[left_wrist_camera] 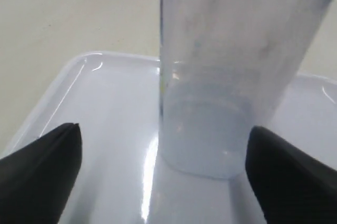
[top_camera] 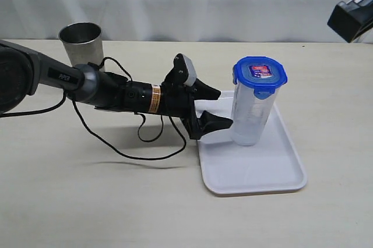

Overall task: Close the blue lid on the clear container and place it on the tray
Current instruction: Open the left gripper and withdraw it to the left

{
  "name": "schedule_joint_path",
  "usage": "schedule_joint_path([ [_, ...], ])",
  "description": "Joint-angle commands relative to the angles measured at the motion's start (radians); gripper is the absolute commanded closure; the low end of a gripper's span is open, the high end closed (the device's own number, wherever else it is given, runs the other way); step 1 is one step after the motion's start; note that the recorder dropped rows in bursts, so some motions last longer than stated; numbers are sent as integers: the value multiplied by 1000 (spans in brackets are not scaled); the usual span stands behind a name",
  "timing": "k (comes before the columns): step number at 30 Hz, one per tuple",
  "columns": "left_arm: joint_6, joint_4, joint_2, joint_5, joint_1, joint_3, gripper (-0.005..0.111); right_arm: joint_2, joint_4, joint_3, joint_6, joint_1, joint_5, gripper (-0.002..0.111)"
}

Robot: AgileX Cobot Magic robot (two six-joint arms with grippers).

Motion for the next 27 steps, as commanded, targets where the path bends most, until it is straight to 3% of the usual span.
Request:
schedule_joint_path([
  [1, -30, 55, -14, 2, 28, -5, 37, -4, 3, 5, -2, -4, 6, 104],
  [7, -181, 150, -73, 14, 58, -5, 79, -4, 3, 5, -2, -4, 6, 104],
  [11, -326, 320, -140, 72, 68, -5, 107, -4, 3, 5, -2, -4, 6, 104],
  [14, -534, 456, -202, 188, 62, -5, 107, -4, 3, 5, -2, -4, 6, 104],
  [16, -642, 456, -240, 274, 63, 13, 107, -4, 3, 5, -2, -4, 6, 104],
  [20, -673, 456, -336, 510, 53, 89, 107, -4, 3, 5, -2, -4, 10, 104],
  [27, -680, 456, -535, 1086, -5, 268, 107, -4, 3, 5, -2, -4, 10, 104],
])
